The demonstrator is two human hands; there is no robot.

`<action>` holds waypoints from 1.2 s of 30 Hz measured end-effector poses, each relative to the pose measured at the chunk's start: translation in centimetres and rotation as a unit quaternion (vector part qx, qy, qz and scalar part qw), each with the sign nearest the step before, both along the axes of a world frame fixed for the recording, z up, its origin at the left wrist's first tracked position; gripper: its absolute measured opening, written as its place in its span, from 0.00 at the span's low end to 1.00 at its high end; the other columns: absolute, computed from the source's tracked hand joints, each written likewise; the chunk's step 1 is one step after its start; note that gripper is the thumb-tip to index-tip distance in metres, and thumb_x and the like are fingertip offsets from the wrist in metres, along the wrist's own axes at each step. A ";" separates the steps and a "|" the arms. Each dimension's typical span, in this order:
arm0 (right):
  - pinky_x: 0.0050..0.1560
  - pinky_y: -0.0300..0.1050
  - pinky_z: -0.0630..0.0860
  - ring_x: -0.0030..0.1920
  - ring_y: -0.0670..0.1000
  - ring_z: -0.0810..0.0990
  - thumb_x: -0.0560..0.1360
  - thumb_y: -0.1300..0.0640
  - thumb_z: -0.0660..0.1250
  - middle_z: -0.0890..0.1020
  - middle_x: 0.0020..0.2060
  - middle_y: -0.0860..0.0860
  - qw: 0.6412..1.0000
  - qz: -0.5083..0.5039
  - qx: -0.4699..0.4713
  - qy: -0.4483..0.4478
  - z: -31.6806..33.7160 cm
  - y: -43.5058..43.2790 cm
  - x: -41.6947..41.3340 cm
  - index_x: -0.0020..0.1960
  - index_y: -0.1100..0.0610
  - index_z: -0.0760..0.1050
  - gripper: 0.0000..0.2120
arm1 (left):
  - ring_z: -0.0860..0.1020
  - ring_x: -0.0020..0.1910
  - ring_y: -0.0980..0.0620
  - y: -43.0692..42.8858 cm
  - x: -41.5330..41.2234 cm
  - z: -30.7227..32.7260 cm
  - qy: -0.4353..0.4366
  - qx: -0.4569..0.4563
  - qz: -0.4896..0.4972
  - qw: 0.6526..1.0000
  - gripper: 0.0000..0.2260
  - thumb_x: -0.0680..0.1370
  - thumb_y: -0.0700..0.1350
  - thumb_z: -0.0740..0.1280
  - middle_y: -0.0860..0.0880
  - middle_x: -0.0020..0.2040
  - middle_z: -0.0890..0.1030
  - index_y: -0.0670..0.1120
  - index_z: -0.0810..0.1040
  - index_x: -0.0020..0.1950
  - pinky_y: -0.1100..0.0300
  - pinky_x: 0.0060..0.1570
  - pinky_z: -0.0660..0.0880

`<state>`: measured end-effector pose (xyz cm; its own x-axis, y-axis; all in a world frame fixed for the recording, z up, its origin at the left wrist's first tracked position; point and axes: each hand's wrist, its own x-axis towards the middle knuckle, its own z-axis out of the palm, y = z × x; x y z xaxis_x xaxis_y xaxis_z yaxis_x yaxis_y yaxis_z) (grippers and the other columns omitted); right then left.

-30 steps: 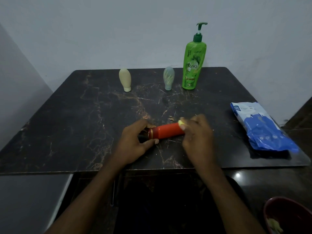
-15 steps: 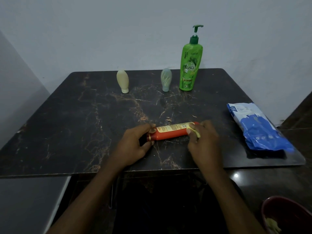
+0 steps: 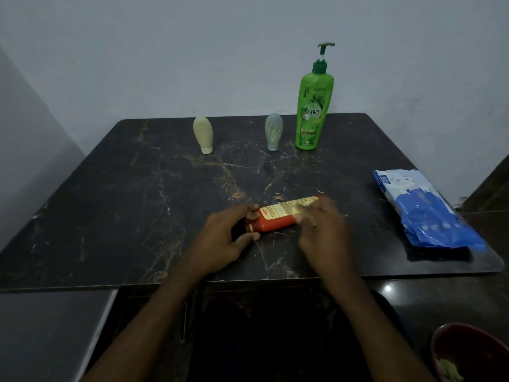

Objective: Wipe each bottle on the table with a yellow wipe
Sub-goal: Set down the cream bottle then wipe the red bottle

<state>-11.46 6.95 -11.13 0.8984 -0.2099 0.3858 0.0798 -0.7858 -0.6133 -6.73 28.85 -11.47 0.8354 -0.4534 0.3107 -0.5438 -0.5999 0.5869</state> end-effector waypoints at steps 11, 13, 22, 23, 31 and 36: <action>0.54 0.38 0.67 0.52 0.43 0.75 0.79 0.53 0.68 0.79 0.53 0.46 0.993 -0.051 0.102 0.025 0.0 -4.7 2.1 0.62 0.52 0.79 0.12 | 0.82 0.52 0.60 -0.1 -0.2 1.3 0.038 -0.158 0.054 0.985 0.10 0.79 0.45 0.71 0.55 0.53 0.83 0.48 0.80 0.60 0.72 0.50 0.75; 0.55 0.32 0.64 0.54 0.40 0.73 0.79 0.54 0.68 0.80 0.55 0.44 0.993 -0.034 0.113 0.027 0.4 -3.9 1.6 0.62 0.51 0.80 0.12 | 0.83 0.50 0.59 -0.1 0.2 1.5 0.055 -0.228 0.094 0.968 0.09 0.79 0.45 0.71 0.53 0.52 0.84 0.48 0.80 0.59 0.69 0.48 0.77; 0.50 0.39 0.77 0.46 0.48 0.84 0.77 0.58 0.70 0.87 0.45 0.50 0.988 -0.005 0.157 -0.007 0.2 3.5 -0.8 0.54 0.57 0.84 0.08 | 0.82 0.46 0.55 -5.6 1.3 3.6 0.165 -0.544 0.243 0.786 0.24 0.71 0.46 0.80 0.50 0.50 0.83 0.43 0.76 0.63 0.55 0.51 0.80; 0.50 0.38 0.77 0.45 0.46 0.84 0.77 0.58 0.70 0.87 0.44 0.49 0.986 0.006 0.166 0.004 0.0 4.3 -1.0 0.54 0.56 0.84 0.07 | 0.82 0.46 0.55 -6.4 1.1 3.9 0.164 -0.526 0.256 0.795 0.25 0.70 0.46 0.81 0.49 0.51 0.83 0.44 0.75 0.63 0.57 0.48 0.80; 0.51 0.41 0.80 0.45 0.45 0.84 0.76 0.55 0.72 0.87 0.42 0.48 0.977 0.027 0.211 -0.003 -0.4 2.6 -0.9 0.54 0.53 0.85 0.08 | 0.71 0.53 0.56 -5.6 2.5 4.8 0.041 -0.073 0.185 0.979 0.33 0.71 0.50 0.78 0.52 0.61 0.72 0.49 0.69 0.73 0.67 0.46 0.66; 0.49 0.32 0.75 0.46 0.41 0.81 0.75 0.55 0.74 0.83 0.44 0.44 0.975 -0.028 0.212 -0.056 -0.3 -1.5 -0.4 0.53 0.51 0.84 0.07 | 0.71 0.65 0.48 -3.2 3.5 3.7 -0.021 0.218 0.076 0.973 0.41 0.73 0.59 0.73 0.47 0.67 0.71 0.48 0.61 0.81 0.50 0.63 0.73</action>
<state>-11.89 5.43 -11.40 0.8385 -0.4188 0.3487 0.1294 -0.4686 -0.8739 -3.19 25.70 -7.79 0.8939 -0.4221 0.1508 -0.4473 -0.8623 0.2374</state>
